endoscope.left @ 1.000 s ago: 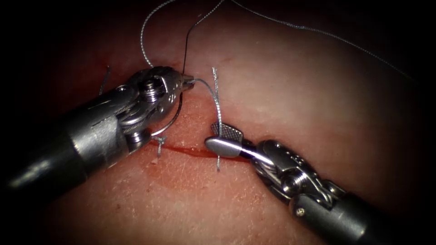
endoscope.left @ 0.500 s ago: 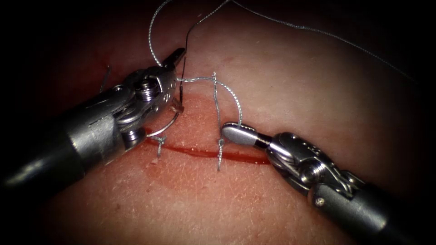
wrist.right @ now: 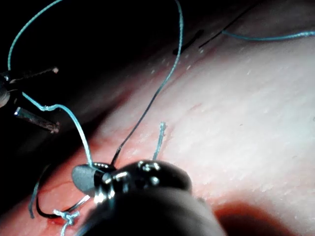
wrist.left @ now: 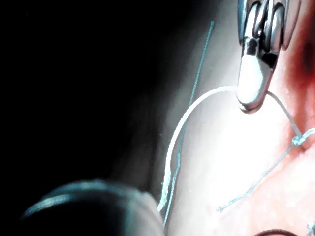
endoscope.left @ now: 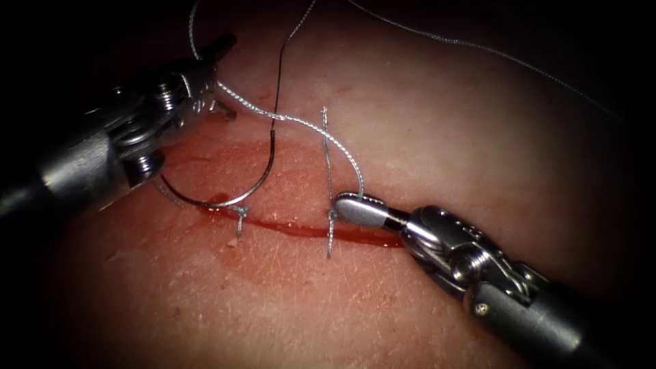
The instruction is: Wound Closure
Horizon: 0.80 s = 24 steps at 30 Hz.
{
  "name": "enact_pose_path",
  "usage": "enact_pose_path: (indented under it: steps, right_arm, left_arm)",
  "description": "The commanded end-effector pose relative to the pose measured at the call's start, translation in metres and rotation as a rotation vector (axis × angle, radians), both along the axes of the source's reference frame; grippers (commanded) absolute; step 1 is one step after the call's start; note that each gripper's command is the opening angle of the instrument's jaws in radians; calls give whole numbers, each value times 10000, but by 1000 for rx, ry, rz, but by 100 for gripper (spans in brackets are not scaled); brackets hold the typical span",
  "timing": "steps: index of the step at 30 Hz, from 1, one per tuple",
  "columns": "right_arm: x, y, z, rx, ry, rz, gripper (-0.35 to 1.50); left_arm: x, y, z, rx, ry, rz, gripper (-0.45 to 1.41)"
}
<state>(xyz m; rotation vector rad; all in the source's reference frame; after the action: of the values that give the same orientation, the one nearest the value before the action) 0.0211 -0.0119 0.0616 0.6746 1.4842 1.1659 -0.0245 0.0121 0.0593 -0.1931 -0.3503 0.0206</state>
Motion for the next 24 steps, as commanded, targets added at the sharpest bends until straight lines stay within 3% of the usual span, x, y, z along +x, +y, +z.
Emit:
enact_pose_path:
  steps: [1,3,4,5,6,11,12,14,15,18,21,24]
  right_arm:
    - [4,12,-5,-8,3,3,-35]
    - [4,12,-4,-8,3,2,-35]
    - [4,11,-4,-8,3,2,-35]
    - [4,11,-4,-8,3,2,-35]
    - [4,11,-4,-8,3,2,-35]
    - [7,14,-6,-21,-14,33,-35]
    - [7,15,-8,-74,-21,51,41]
    - [7,19,-12,-93,-28,98,89]
    - [4,25,-19,-83,-39,155,123]
    - [-10,38,-37,-75,-7,205,130]
    - [-49,63,-65,-57,53,230,106]
    - [-74,78,-74,-41,37,255,106]
  left_arm:
    - [-2,13,-9,-8,-8,-4,49]
    - [0,15,-12,-11,-13,-6,32]
    - [1,16,-14,-12,-10,-1,-6]
    - [1,15,-16,-10,-19,0,-16]
    - [1,14,-17,-5,-29,4,-43]
    - [-8,2,-17,29,-101,-3,-45]
    - [-10,0,-15,60,-136,-45,-45]
    - [-12,-3,-13,98,-180,-93,-45]
    - [-14,-5,-12,158,-240,-152,-45]
    - [-17,-6,-10,213,-323,-178,-45]
    - [-18,-4,-9,223,-384,-156,-45]
    - [-19,-3,-8,206,-376,-145,-45]
